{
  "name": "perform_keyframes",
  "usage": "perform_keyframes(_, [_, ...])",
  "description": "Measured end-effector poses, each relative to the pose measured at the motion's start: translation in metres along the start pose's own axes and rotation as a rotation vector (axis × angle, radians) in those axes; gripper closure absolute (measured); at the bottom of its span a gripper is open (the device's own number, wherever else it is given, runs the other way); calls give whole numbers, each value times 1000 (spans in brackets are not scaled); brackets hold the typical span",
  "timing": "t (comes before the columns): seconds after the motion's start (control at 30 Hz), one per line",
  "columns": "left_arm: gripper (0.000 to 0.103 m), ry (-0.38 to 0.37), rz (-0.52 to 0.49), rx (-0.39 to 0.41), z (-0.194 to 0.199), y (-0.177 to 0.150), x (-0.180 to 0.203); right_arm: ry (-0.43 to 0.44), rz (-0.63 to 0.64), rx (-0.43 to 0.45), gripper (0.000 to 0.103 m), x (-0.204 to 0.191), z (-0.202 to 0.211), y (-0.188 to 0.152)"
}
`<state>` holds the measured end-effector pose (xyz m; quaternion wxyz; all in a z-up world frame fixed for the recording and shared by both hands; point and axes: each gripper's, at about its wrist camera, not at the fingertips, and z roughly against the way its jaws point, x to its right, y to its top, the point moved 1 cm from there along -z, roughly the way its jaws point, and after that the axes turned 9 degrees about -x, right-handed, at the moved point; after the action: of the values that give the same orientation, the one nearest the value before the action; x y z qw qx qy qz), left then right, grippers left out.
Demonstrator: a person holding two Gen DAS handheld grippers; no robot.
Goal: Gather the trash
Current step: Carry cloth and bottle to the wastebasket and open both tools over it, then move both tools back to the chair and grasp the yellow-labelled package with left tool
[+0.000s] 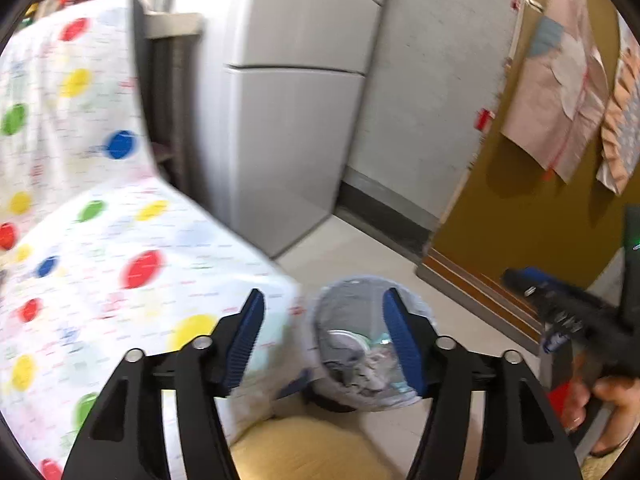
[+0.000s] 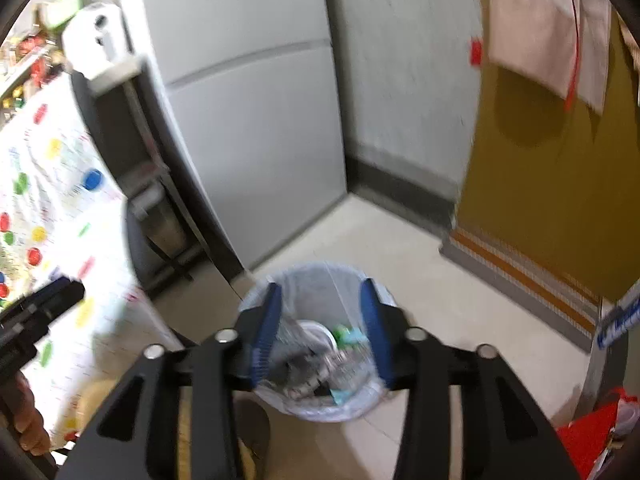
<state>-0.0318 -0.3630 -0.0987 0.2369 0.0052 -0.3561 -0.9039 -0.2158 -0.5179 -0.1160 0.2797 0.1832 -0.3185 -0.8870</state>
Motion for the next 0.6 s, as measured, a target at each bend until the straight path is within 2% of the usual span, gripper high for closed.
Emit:
perform_keyframes(0.13, [31, 112, 67, 35, 40, -15, -40, 87, 80, 73, 39, -47, 27, 7])
perform_keyframes(0.2, [22, 169, 93, 53, 60, -25, -62, 129, 133, 90, 33, -73, 34, 8])
perform_keyframes(0.27, [18, 221, 116, 71, 77, -37, -82, 183, 200, 96, 28, -106, 38, 6])
perform_keyframes(0.4, [15, 332, 188, 53, 105, -62, -125, 279, 323, 68, 18, -168, 32, 1])
perform_keyframes(0.53, [15, 440, 282, 36, 135, -92, -175, 369, 442, 21, 17, -236, 24, -6])
perform_keyframes(0.6, [15, 462, 342, 36, 148, -102, -196, 393, 486, 8, 17, -266, 20, -11])
